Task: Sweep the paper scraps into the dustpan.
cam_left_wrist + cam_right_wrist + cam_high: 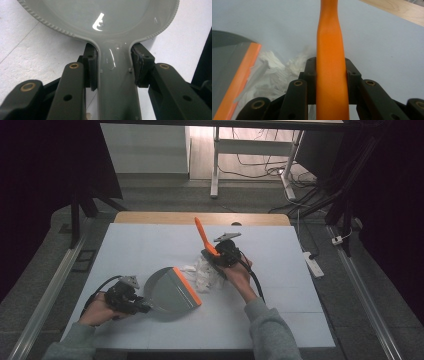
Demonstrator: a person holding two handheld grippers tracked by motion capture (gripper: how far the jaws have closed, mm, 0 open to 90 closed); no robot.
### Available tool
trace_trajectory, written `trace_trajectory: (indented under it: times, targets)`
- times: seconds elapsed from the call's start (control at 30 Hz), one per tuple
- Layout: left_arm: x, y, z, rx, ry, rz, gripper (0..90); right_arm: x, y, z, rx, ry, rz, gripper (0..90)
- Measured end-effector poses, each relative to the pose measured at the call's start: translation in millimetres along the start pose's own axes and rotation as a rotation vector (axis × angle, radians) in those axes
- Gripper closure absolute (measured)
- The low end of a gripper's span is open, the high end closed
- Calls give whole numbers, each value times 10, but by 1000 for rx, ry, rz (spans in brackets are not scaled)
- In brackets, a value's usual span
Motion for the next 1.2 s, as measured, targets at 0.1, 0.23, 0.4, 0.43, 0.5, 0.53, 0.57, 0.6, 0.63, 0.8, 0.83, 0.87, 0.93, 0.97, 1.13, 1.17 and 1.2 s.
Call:
trace_trajectory:
  times: [0.1, 0.23, 0.4, 0.43, 0.5, 0.53, 0.57, 0.6, 0.63, 0.8, 0.83, 0.87, 0.93, 0.97, 1.13, 1.17, 1.2]
  targets:
    - [0, 1, 0, -1, 1, 1, 617, -8, -39, -19, -7, -2, 8, 707]
    - [0, 1, -1, 0, 0, 1, 617, -19, -99, -50, -18, -5, 20, 707]
    - [-2, 2, -1, -1, 0, 1, 617, -33, -188, -70, -41, -4, 21, 707]
    - [-2, 3, -2, -1, 0, 1, 617, -35, -204, -72, -44, -4, 24, 707]
    - [-2, 3, -2, -1, -1, 1, 617, -38, -232, -78, -53, -3, 26, 707]
    - [-2, 4, -1, -1, 0, 2, 617, -38, -232, -78, -53, -3, 26, 707]
    - [-3, 4, 0, -2, -1, 2, 617, -39, -244, -80, -55, -5, 27, 707]
    - [-3, 5, 0, -2, -1, 2, 617, -40, -255, -83, -56, -4, 29, 707]
    - [-3, 4, -1, -1, -1, 2, 617, -41, -265, -84, -57, -4, 31, 707]
    - [-4, 5, -2, -2, -1, 2, 617, -44, -300, -88, -67, -1, 30, 707]
    - [-5, 6, -2, -2, -1, 1, 617, -44, -305, -90, -68, 0, 28, 707]
    - [-5, 6, -2, -2, -1, 1, 617, -43, -309, -91, -71, 0, 28, 707]
    - [-5, 7, -2, -2, -1, 2, 617, -43, -329, -93, -79, 2, 22, 707]
    - [-6, 7, -3, -2, -1, 2, 617, -40, -339, -92, -79, 0, 27, 707]
    - [-9, 10, -7, -2, 0, 3, 617, -36, -378, -79, -91, 5, 28, 707]
    - [-11, 13, -8, -2, 0, 4, 617, -36, -384, -77, -92, 4, 27, 707]
    - [-12, 14, -8, -3, 0, 3, 617, -36, -402, -75, -95, 2, 24, 707]
Point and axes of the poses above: each handheld gripper's, and its own axes: z roughly backward along the jaws, x roughly out of its underside, y roughly to its right, the point moved 2 cm from there along -z, roughly forward along the jaws, and after that the axes turned 10 degrees about y, right-handed, at the moved point
